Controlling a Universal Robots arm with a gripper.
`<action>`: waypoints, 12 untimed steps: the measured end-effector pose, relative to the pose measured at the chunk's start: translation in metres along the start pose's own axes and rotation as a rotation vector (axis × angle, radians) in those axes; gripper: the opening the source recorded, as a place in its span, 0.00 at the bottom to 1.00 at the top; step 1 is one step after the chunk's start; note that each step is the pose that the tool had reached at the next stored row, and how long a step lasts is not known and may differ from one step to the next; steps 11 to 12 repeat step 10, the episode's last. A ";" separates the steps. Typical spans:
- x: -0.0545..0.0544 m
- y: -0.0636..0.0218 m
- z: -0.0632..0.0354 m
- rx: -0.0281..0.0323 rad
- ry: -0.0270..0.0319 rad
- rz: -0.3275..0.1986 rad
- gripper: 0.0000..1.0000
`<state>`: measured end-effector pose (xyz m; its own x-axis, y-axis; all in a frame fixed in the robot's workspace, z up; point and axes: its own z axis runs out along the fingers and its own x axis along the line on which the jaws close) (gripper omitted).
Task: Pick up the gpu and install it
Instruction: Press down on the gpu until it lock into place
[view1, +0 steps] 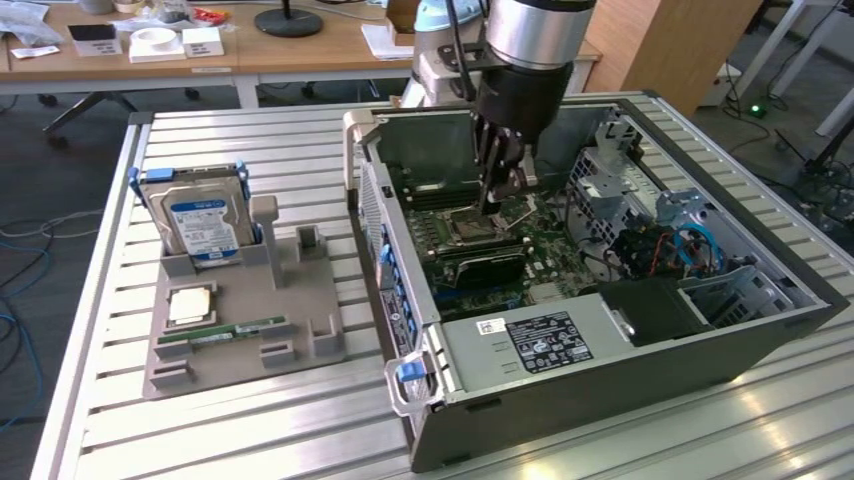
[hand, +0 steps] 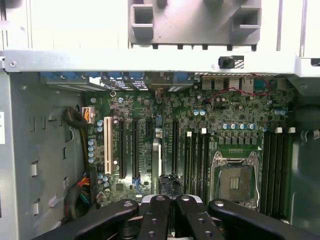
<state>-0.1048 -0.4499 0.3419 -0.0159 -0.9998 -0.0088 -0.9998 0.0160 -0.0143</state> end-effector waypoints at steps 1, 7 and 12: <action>0.000 0.0000 -0.0023 -0.0001 0.0002 0.000 0.11; 0.000 -0.0001 -0.0047 0.0000 0.0004 0.000 0.11; 0.000 0.0000 -0.0047 0.0000 0.0004 0.000 0.11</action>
